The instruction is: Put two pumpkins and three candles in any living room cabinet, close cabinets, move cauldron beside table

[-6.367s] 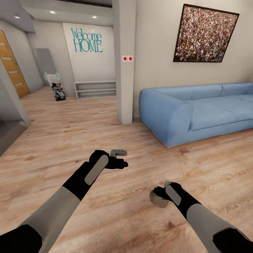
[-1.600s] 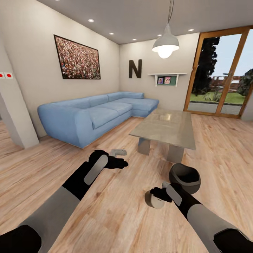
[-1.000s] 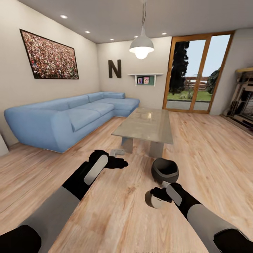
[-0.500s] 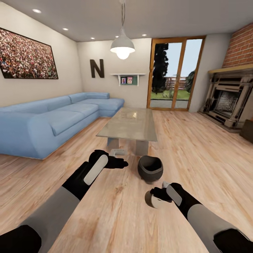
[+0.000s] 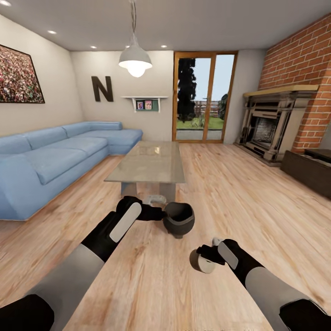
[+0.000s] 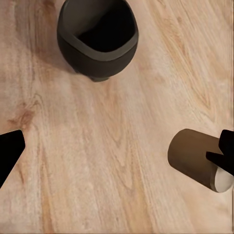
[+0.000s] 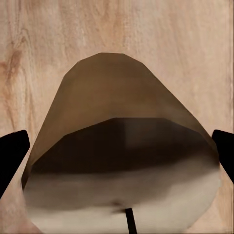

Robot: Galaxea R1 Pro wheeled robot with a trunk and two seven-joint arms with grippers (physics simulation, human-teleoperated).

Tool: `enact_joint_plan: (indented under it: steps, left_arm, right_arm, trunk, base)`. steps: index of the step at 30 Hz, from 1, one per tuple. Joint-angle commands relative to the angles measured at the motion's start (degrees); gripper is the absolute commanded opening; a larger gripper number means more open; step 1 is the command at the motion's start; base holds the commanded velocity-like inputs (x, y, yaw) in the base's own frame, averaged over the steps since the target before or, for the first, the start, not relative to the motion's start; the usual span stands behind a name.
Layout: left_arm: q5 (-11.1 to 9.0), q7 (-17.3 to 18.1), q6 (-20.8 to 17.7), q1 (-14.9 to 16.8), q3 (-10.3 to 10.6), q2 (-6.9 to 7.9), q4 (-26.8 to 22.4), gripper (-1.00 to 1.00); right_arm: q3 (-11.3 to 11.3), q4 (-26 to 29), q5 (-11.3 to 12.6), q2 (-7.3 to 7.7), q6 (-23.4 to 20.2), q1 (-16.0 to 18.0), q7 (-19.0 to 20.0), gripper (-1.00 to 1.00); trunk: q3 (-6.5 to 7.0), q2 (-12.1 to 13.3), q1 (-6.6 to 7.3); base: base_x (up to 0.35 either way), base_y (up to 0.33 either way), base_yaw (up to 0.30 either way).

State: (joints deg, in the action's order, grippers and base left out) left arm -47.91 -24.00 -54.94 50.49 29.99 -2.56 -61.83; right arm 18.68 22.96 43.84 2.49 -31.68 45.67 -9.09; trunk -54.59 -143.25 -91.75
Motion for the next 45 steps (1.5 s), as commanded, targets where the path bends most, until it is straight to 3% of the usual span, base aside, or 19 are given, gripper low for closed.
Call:
enact_joint_plan:
  steps: [1, 21, 45]
  left_arm:
    - [-0.61, -0.60, -0.08, 0.05, 0.07, 0.01, -0.05, 1.00]
    - [-0.61, -0.61, -0.08, 0.05, 0.07, -0.07, -0.03, 1.00]
    - [-0.55, -0.61, -0.08, 0.05, 0.07, -0.07, 0.13, 1.00]
  right_arm:
    - [0.40, 0.15, 0.65, 0.06, -0.14, 0.03, -0.49, -1.00]
    - [0.43, 0.15, 0.64, 0.09, -0.14, 0.03, -0.51, -1.00]
    - [0.48, 0.23, 0.55, 0.04, 0.06, 0.00, -0.51, -1.00]
  trunk:
    - [-0.06, -0.03, 0.01]
    - [-0.09, -0.03, 0.01]
    - [-0.12, -0.03, 0.01]
  base:
    - [0.000, 0.000, -0.295]
    - [0.000, 0.000, -0.284]
    - [0.000, 0.000, -0.016]
